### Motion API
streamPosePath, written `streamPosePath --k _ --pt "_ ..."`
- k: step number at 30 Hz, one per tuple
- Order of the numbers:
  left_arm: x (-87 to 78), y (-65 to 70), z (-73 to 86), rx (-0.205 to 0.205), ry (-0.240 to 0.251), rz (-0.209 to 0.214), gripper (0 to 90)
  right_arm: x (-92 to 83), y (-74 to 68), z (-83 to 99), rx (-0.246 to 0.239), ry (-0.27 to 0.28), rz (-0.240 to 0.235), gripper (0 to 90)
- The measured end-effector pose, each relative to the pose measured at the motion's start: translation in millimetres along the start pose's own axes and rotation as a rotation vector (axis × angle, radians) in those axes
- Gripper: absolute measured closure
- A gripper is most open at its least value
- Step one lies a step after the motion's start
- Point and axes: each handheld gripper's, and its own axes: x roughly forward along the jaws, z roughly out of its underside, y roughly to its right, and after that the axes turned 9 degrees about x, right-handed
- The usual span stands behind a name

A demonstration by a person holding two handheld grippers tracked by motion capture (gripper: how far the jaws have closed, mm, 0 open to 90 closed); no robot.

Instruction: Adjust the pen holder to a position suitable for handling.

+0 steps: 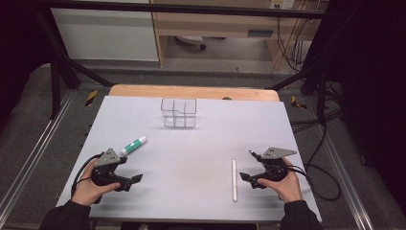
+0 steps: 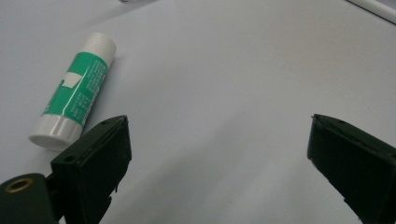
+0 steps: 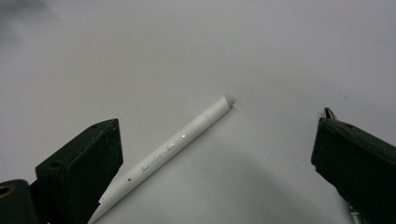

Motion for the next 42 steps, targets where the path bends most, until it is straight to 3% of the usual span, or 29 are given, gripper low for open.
streamPosePath --k 8,21,28,42 --pt "1.6 0.3 1.8 -0.001 0.000 0.002 6.4 1.1 -8.0 -9.7 -0.023 0.018 -0.010 2.3" --pt "0.6 -1.7 5.8 -0.005 0.002 -0.012 6.4 23.3 -39.7 -50.3 -0.086 0.060 -0.019 2.2" --pt "1.1 -1.6 6.2 -0.006 0.002 -0.012 6.5 44.4 -59.6 -78.1 -0.114 0.073 -0.046 3.1" --pt "2.5 -1.5 7.3 -0.006 -0.002 -0.011 6.6 83.4 -83.5 -117.4 -0.153 0.103 -0.059 4.6"
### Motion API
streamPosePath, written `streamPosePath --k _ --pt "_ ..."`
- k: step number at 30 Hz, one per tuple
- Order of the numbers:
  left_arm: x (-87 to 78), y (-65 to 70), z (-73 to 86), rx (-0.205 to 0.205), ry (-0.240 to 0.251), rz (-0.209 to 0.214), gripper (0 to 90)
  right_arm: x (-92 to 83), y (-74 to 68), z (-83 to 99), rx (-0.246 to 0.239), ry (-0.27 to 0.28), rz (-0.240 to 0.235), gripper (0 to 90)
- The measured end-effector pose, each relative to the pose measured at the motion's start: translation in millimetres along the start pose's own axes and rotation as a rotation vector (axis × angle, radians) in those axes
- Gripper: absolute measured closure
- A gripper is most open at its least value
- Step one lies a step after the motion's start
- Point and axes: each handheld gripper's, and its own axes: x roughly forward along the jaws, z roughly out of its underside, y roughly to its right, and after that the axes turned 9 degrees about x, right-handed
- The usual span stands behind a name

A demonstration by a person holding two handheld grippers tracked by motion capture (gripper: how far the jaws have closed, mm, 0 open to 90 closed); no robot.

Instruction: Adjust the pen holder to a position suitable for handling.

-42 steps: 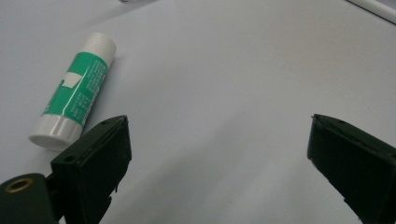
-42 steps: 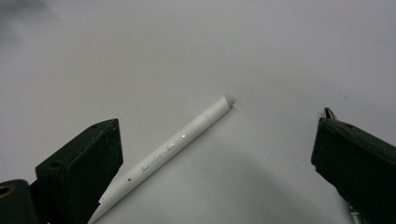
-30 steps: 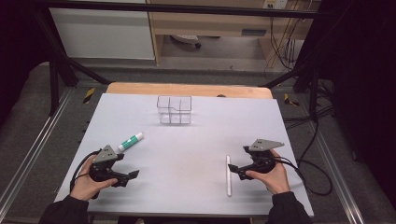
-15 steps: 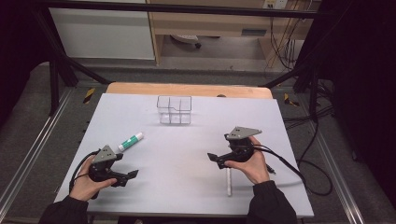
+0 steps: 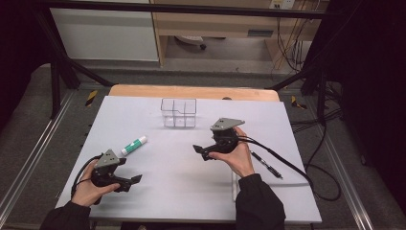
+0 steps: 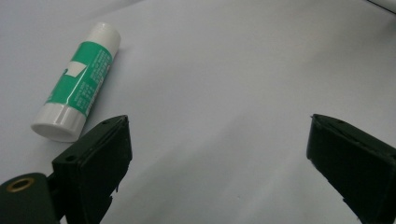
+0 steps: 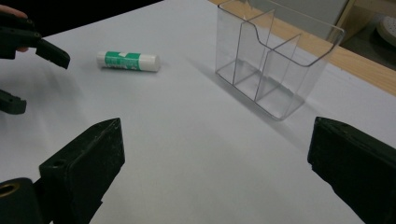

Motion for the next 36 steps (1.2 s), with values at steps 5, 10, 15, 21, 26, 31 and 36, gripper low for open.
streamPosePath --k 5,10,15,21,26,31,36 --pt "1.1 0.7 0.4 0.002 -0.003 0.002 6.6 12.3 -2.9 -12.1 -0.014 -0.010 -0.001 4.7" --pt "1.7 0.9 0.8 0.003 -0.006 0.004 6.6 23.9 -2.6 -23.3 -0.035 -0.013 0.003 5.2" --pt "1.7 0.4 1.3 0.001 -0.006 0.005 6.6 38.5 2.5 -30.5 -0.040 -0.024 0.008 5.8" --pt "2.0 0.0 2.0 0.000 -0.007 0.004 6.6 55.8 9.7 -36.0 -0.052 -0.031 0.016 7.5" --pt "2.9 0.0 2.4 -0.002 -0.008 0.008 6.6 65.0 15.7 -39.7 -0.064 -0.031 0.025 9.9" --pt "2.8 -0.2 2.9 -0.003 -0.008 0.008 6.8 79.0 20.5 -48.0 -0.072 -0.012 0.013 16.3" --pt "4.1 -0.4 3.5 -0.003 -0.009 0.010 6.8 87.9 27.4 -47.1 -0.077 -0.020 0.006 22.0"
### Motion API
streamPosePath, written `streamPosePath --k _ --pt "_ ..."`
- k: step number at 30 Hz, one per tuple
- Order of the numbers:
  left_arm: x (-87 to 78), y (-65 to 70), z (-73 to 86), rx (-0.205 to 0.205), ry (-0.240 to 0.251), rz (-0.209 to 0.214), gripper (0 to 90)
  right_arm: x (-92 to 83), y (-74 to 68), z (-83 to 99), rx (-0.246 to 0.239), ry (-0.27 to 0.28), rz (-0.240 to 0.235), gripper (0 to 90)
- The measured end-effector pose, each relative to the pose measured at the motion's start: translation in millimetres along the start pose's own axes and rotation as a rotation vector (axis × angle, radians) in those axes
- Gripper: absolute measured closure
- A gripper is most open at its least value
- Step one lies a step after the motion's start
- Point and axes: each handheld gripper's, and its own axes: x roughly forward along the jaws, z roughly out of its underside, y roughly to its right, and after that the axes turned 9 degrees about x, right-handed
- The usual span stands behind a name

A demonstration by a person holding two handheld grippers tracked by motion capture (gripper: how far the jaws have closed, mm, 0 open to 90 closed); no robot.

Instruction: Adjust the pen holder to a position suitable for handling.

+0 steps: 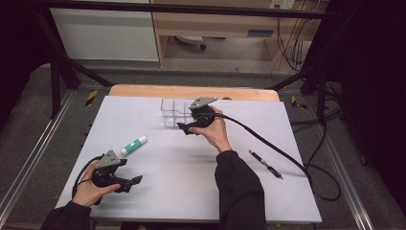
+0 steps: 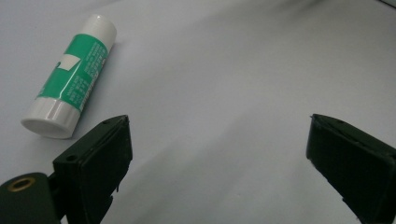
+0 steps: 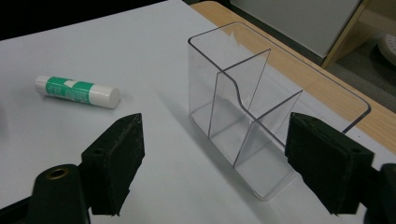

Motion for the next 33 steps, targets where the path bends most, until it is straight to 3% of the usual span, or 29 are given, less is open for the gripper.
streamPosePath --k 9,10,15,22,33 --pt "1.3 0.6 0.2 0.003 -0.003 0.005 7.0 12.8 -1.1 -8.8 -0.064 -0.005 0.004 31.1" --pt "1.4 0.8 0.3 0.007 -0.005 0.006 7.0 16.4 0.4 -12.3 -0.077 0.001 -0.007 36.4" --pt "1.2 0.3 0.5 0.003 -0.002 0.005 7.1 28.1 2.5 -18.5 -0.120 -0.019 -0.012 43.1" --pt "2.0 0.5 0.6 0.006 -0.005 0.007 7.3 42.2 13.0 -15.8 -0.124 -0.018 -0.023 49.7" --pt "2.9 0.2 1.5 0.003 -0.009 0.007 7.8 53.1 16.7 -12.1 -0.204 -0.062 -0.025 66.3"
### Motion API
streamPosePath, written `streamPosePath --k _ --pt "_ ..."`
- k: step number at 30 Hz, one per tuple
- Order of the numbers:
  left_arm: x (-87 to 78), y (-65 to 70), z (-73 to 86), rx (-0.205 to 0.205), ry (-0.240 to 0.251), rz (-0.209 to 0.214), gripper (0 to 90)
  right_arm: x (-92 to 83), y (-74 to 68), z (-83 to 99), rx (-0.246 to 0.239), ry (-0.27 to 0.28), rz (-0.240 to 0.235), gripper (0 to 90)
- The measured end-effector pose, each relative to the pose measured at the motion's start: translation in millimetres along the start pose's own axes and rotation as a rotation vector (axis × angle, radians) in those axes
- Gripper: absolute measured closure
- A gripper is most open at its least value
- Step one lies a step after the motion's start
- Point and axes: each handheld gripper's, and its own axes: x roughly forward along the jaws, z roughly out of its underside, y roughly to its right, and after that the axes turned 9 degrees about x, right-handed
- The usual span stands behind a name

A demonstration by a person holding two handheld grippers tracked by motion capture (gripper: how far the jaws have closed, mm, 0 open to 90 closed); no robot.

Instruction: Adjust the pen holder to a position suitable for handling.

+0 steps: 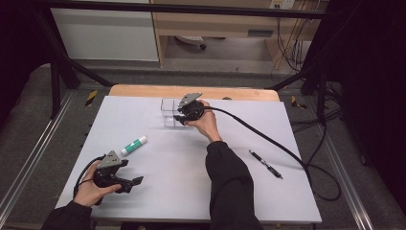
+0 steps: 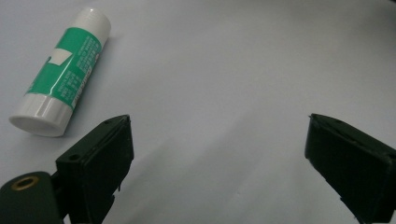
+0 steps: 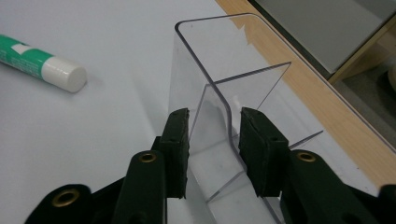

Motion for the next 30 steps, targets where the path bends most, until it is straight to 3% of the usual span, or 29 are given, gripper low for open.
streamPosePath --k 5,12,21,25,27,30 --pt "-0.5 0.0 -0.2 0.001 0.003 0.000 8.0 -2.4 -2.3 -1.8 -0.029 -0.023 -0.006 75.2" --pt "-0.5 0.4 -0.8 0.005 0.003 0.003 8.3 -5.8 -7.2 -0.7 -0.086 -0.055 -0.038 77.6" --pt "-1.0 0.1 -0.8 0.004 0.003 0.001 8.6 0.2 -12.1 -0.2 -0.145 -0.086 -0.034 77.8" --pt "-1.0 0.1 -0.9 0.003 0.004 0.001 8.8 -1.3 -14.3 0.2 -0.184 -0.096 -0.048 84.5" --pt "-1.0 0.3 -0.9 0.007 0.004 0.003 8.8 -1.9 -15.6 0.7 -0.203 -0.089 -0.023 87.6" --pt "-1.3 -0.3 -0.6 0.003 0.006 0.002 8.8 -5.4 -15.6 -0.5 -0.209 -0.101 -0.033 89.4"
